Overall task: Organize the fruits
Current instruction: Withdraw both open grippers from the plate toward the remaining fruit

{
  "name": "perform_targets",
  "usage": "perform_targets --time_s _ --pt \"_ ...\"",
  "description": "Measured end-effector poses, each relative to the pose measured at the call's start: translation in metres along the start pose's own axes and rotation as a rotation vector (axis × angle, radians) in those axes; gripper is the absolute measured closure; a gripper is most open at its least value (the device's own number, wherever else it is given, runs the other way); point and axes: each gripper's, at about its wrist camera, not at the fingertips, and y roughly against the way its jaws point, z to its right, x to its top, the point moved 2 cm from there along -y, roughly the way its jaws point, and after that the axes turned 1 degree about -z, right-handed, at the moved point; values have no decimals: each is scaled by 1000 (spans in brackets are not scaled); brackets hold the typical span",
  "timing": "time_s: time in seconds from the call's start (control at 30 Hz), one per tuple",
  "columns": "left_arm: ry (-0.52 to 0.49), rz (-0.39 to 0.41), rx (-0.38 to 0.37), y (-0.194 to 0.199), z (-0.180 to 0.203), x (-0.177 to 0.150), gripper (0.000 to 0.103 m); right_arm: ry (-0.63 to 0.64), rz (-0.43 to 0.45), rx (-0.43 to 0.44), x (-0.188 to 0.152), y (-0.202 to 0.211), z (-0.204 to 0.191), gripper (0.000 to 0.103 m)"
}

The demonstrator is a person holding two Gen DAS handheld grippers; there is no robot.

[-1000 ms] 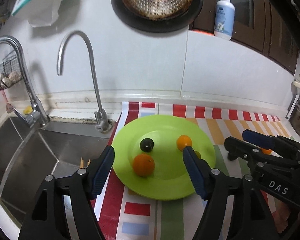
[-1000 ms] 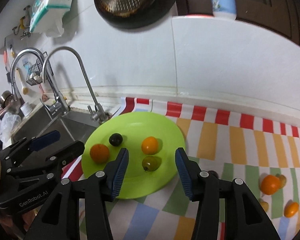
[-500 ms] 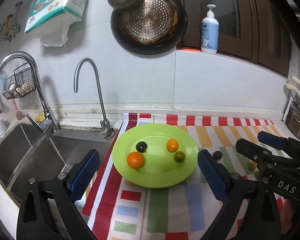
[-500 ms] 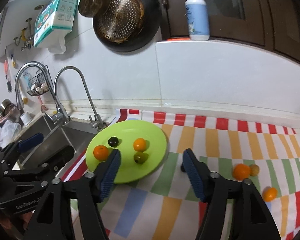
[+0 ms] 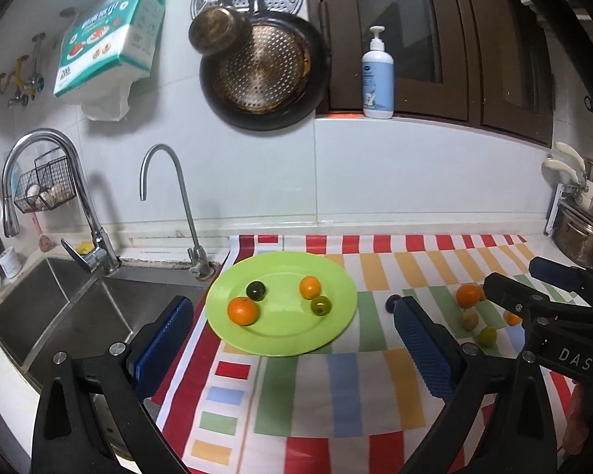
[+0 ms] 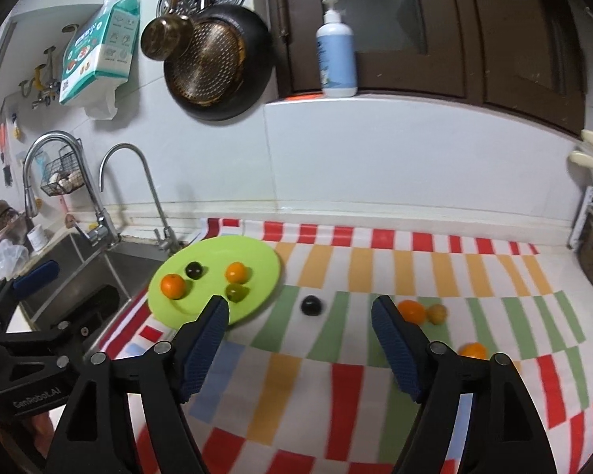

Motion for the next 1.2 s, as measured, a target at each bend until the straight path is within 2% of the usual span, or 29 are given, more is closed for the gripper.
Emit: perform_targets --time_s 0.3,0.6,1.07,1.2 --pt "-9 26 -30 7 38 -1 0 4 13 -48 -8 23 37 27" --pt "-48 28 -111 4 85 -6 0 38 -1 -89 -21 32 76 28" --pt "-82 -29 -190 -23 151 -23 0 78 -56 -106 -40 13 128 28" --pt "-100 -56 -210 -35 166 -31 4 97 -77 -114 -47 2 142 28"
